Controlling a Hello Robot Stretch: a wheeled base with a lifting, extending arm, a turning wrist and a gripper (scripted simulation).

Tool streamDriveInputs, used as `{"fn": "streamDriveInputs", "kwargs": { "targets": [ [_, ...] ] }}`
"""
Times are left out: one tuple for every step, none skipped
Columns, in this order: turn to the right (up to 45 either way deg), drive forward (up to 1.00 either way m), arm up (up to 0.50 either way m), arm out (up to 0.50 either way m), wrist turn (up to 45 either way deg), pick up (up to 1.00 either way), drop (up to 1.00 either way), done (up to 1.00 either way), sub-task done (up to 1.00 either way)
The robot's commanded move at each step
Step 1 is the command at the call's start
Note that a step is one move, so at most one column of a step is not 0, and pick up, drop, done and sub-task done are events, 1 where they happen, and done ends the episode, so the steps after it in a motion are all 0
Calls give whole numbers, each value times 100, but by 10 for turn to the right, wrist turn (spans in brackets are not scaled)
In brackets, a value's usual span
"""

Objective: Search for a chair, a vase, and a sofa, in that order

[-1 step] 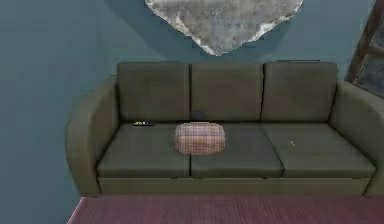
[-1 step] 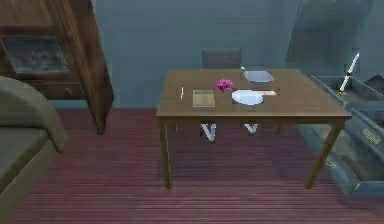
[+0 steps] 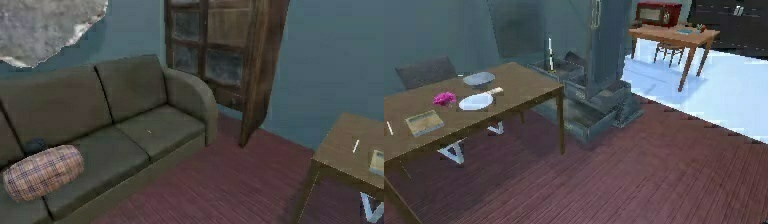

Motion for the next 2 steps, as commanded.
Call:
{"fn": "streamDriveInputs", "kwargs": {
  "targets": [
    [150, 0, 0, 0, 0, 0, 0, 0, 0],
    [0, 100, 0, 0, 0, 0, 0, 0, 0]
  ]
}}
